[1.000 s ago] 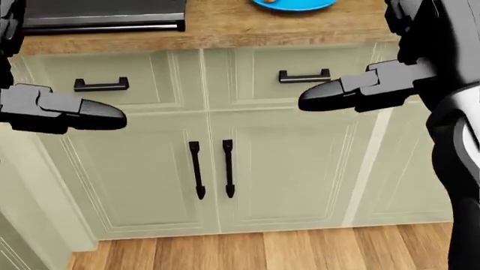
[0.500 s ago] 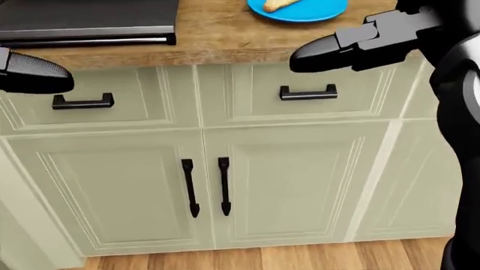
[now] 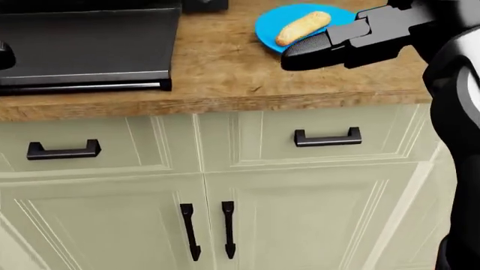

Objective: Place the baguette on the tray of the toaster oven.

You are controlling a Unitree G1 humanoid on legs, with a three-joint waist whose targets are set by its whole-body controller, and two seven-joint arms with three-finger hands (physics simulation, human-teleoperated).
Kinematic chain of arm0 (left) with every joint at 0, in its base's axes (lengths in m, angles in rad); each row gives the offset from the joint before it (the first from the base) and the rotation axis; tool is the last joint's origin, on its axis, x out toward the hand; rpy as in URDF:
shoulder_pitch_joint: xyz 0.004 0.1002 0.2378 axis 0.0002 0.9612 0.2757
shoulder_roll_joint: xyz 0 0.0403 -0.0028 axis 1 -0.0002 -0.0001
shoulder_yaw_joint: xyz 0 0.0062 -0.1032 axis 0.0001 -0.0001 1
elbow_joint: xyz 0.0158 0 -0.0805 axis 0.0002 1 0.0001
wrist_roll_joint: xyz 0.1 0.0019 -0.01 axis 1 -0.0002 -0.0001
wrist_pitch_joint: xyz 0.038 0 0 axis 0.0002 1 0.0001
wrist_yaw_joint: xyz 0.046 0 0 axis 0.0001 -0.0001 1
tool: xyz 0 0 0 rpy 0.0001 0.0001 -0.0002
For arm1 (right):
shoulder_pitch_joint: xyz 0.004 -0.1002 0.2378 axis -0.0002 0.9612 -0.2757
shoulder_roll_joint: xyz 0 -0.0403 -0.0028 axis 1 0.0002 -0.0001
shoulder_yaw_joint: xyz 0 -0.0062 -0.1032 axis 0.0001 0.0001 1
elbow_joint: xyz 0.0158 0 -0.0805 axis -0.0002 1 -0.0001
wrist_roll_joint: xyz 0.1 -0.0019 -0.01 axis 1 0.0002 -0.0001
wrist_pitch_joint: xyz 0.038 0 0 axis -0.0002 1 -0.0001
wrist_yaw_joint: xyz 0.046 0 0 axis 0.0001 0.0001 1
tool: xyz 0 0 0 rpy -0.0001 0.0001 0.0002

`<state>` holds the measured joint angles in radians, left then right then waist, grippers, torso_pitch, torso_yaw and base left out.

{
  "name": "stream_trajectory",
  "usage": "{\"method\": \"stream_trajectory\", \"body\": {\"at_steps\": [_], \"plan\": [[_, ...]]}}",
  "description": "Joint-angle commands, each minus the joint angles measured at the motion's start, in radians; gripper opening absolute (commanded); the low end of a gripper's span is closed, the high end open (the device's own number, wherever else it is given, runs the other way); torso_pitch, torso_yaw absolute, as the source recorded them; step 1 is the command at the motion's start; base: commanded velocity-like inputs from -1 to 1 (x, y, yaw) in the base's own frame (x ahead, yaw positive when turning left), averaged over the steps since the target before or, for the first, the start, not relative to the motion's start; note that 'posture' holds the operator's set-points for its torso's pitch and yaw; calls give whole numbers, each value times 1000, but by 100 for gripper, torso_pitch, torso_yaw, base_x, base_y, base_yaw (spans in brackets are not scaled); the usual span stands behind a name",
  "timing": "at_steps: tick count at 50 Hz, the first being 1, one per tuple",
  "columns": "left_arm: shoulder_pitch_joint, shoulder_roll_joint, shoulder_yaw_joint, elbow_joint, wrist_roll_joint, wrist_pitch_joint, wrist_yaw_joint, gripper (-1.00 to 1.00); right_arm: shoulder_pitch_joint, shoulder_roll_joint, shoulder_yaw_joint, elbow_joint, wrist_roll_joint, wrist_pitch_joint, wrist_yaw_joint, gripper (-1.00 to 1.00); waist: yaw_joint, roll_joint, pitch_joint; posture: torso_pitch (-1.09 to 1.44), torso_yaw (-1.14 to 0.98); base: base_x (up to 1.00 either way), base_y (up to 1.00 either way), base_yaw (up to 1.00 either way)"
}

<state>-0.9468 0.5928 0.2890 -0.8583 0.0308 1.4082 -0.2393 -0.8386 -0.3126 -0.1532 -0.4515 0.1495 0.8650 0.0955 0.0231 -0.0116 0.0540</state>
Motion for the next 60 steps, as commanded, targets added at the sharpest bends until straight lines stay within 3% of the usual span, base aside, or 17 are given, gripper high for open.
{"method": "stream_trajectory", "body": {"at_steps": [1, 2, 10, 14, 15, 16, 20, 25, 27, 32, 35, 41, 45, 46, 53, 58, 60], "plan": [[-23, 8, 1, -3, -3, -12, -1, 100, -24, -8, -11, -8, -6, -17, -3, 100, -3, -6, -18, 0, 0, 38, 0, 0], [-24, 8, 2, -3, -3, -12, 1, 100, -25, -9, -9, -8, -8, -17, -2, 100, -1, -37, -28, 0, 0, 37, 0, 0], [-24, 12, 3, -6, -9, -8, 4, 100, -32, -6, -9, -8, -7, -14, 0, 100, -18, -29, 16, 0, 0, 16, 0, 0], [-26, 19, 5, -8, -11, -4, 3, 100, -31, -7, -7, -12, -7, -10, 2, 100, -27, 30, 8, 0, 0, 0, 0, 0], [-26, 18, 8, -8, -12, -4, 3, 100, -28, -6, -6, -15, -7, -13, 5, 100, -28, 62, -37, 0, 0, 5, 0, 0], [-25, 19, 5, -8, -12, -4, 3, 100, -29, -6, -6, -14, -8, -13, 4, 100, -19, 31, -32, 0, 0, 12, 0, 0], [-31, 18, 2, -4, -13, -5, 7, 100, -28, -7, -8, -16, -12, -13, 9, 100, -15, 62, -27, 0, 0, 12, 0, 0], [-29, 21, 3, -4, -13, -6, 7, 100, -27, -8, -14, -22, -6, -16, 8, 100, -6, 17, 14, 0, 0, 7, 0, 0], [-30, 28, 6, -9, -14, -1, 4, 100, -29, -8, -13, -18, -7, -16, 1, 100, 1, -43, -5, 0, 0, 0, 0, 0], [-19, 24, 10, -15, -15, -4, 6, 100, -28, -6, -9, -21, -2, -17, 4, 100, -21, 27, -7, 0, 0, 0, 0, 0], [-15, 21, 11, -16, -15, -6, 8, 100, -19, -10, -4, -18, -18, -28, 9, 100, -26, 30, -35, 0, 0, 1, 3, 0], [-16, 26, 5, -14, -16, -6, 9, 100, -20, -10, -13, -21, -16, -22, 15, 100, -30, 37, -9, 0, 0, 23, 12, 0], [-18, 23, 3, -14, -15, -6, 9, 100, -23, -11, -13, -24, -14, -18, 14, 100, -40, 96, -12, 0, 0, 27, 14, 0], [-18, 22, 3, -15, -15, -5, 10, 100, -22, -12, -15, -25, -13, -18, 15, 100, -34, 72, -17, 0, 0, 27, 13, 0], [-20, 21, -4, -5, -9, -14, 10, 100, -21, -4, -15, -17, -4, -22, -2, 100, -47, 73, -3, 0, 0, 17, 5, 0], [-17, 19, 3, -12, -8, -11, 6, 100, -14, -7, -4, -30, -7, -20, 6, 100, -38, 19, 10, 0, 0, 0, 0, 0], [-17, 24, 4, -13, -8, -9, 3, 100, -12, -4, -5, -33, -10, -19, 9, 100, -30, -15, -17, 0, 0, 1, 3, 0]]}}
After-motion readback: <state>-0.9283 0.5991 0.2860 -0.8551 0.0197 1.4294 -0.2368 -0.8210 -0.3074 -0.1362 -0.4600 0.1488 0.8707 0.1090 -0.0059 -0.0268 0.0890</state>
